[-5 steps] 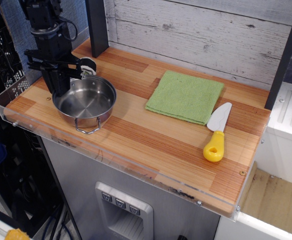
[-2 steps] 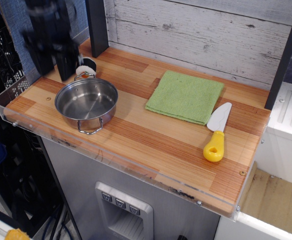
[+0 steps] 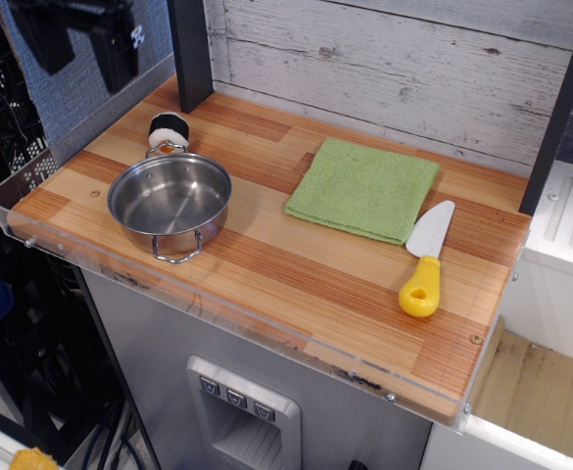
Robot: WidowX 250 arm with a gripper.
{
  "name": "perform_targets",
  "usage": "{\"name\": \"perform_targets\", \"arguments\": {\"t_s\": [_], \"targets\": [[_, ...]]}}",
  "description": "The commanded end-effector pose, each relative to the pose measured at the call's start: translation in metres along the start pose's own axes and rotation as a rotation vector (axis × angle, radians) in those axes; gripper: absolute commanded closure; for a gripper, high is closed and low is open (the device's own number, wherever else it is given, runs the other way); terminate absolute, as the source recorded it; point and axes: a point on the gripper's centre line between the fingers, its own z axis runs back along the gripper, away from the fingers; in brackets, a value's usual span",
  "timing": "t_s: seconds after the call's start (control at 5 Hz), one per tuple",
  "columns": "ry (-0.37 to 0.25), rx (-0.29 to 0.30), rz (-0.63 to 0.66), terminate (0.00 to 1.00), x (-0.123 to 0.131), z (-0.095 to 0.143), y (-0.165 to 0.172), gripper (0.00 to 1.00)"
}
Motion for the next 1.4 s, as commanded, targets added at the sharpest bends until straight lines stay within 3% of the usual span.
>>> {"name": "perform_targets", "arguments": {"t_s": [0.0,0.2,0.4,1.2], "targets": [[-0.052,0.019,-0.020,0.00,0.0067,0.0233,-0.0175,0.00],[-0.026,-0.004,-0.025,0.00,0.0055,0.0187,-0.0187,0.00],[0.083,-0.097,-0.082,0.00,0.0050,0.0146,-0.0162,0.00],[0.083,-0.097,-0.082,0.00,0.0050,0.0146,-0.0162,0.00]]}}
